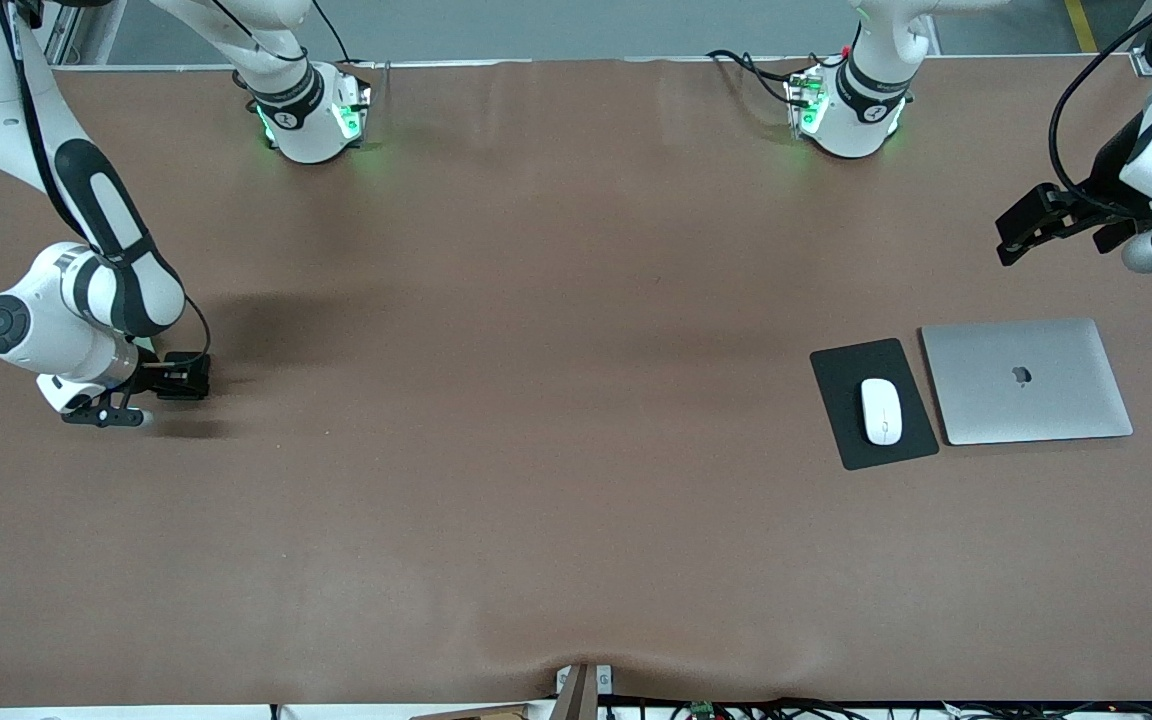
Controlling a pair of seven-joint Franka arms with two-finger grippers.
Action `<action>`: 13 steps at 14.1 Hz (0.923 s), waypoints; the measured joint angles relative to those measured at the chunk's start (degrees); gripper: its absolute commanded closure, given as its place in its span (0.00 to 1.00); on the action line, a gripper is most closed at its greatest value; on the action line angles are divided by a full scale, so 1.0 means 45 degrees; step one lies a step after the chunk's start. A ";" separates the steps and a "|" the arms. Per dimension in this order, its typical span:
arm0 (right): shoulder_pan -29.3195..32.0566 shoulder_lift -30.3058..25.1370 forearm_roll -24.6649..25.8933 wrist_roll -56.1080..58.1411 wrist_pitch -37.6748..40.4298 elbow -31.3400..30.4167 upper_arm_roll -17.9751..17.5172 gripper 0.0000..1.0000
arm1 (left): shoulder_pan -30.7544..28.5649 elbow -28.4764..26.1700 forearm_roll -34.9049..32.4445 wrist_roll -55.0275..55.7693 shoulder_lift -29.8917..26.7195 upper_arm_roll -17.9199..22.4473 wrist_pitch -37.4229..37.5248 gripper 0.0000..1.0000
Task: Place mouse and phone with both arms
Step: 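Lower the phone beside the plush toy and open the right gripper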
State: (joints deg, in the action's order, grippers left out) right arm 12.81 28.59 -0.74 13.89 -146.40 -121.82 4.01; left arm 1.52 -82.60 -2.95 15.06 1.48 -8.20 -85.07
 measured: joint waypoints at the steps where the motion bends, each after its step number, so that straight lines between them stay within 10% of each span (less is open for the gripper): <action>1: 0.0000 0.0011 0.0000 0.0000 0.0025 0.0008 -0.0007 0.00 | 0.0000 -0.0001 0.0000 0.0000 0.0000 0.0000 0.0000 0.00; 13: -0.1809 -0.3076 -0.0003 -0.1439 0.9150 0.5076 -0.0421 0.00 | 0.0019 0.0012 0.0021 0.0000 0.0000 -0.0009 -0.0001 0.00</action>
State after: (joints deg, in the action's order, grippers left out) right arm 4.67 14.75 -0.76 7.41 -105.22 -98.98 2.11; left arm 1.61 -82.55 -2.86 15.06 1.48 -8.24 -85.08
